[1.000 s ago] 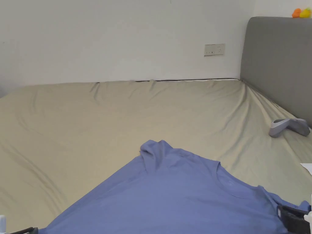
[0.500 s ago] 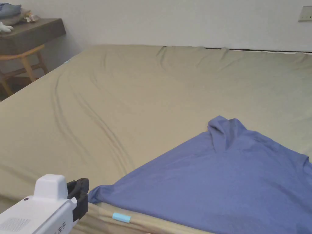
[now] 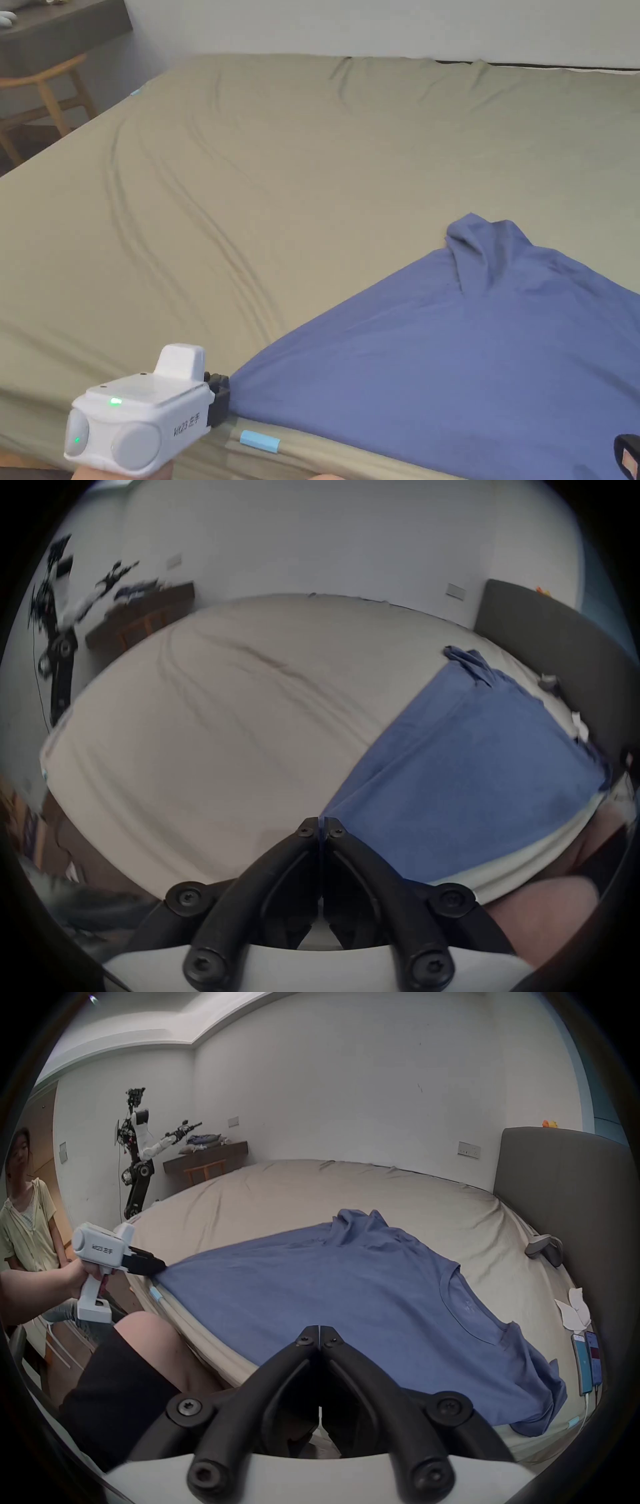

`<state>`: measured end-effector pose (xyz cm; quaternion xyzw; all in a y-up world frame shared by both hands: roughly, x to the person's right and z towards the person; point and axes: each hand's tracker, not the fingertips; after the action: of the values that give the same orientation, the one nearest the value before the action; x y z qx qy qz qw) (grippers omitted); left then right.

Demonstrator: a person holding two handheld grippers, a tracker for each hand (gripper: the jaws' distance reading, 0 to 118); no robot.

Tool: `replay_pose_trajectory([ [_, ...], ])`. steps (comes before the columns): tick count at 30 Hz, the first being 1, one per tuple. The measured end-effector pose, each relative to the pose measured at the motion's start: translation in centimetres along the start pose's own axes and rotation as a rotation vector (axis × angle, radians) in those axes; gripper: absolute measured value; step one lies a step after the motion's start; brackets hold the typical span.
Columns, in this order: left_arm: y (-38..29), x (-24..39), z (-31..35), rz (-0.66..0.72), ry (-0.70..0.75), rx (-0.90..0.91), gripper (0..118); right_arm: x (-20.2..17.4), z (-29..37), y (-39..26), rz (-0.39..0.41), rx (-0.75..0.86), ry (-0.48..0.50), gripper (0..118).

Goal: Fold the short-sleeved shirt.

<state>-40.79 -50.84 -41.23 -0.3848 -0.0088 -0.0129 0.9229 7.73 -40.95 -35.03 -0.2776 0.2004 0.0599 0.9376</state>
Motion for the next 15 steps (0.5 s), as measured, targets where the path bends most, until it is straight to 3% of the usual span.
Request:
replay_pose_trajectory([
  [2,-0.4,0.8,1.1,-0.091,0.017,0.046,0,0.5,-0.4,-0.4,0.015,-0.015,-0.010,0],
  [6,-0.2,0.5,3.2,-0.042,-0.005,0.086,0,2.2,-2.8,-0.3,0.022,-0.062,-0.019,0],
  [10,1.0,-0.3,4.5,0.038,-0.017,0.128,0,6.2,-7.6,1.9,0.087,-0.055,-0.103,7],
  [11,1.2,-0.2,4.8,0.046,-0.010,0.144,0,7.6,-9.3,2.8,0.045,-0.085,-0.132,16],
  [13,2.2,0.3,5.5,0.046,-0.007,0.148,0,10.5,-13.1,5.1,0.027,-0.073,-0.149,53],
  [14,2.6,0.5,5.6,0.044,-0.009,0.150,0,12.2,-15.5,6.2,0.000,-0.099,-0.148,81],
  [15,2.8,0.7,5.7,0.047,-0.007,0.153,0,13.4,-17.6,7.2,-0.016,-0.126,-0.166,94],
])
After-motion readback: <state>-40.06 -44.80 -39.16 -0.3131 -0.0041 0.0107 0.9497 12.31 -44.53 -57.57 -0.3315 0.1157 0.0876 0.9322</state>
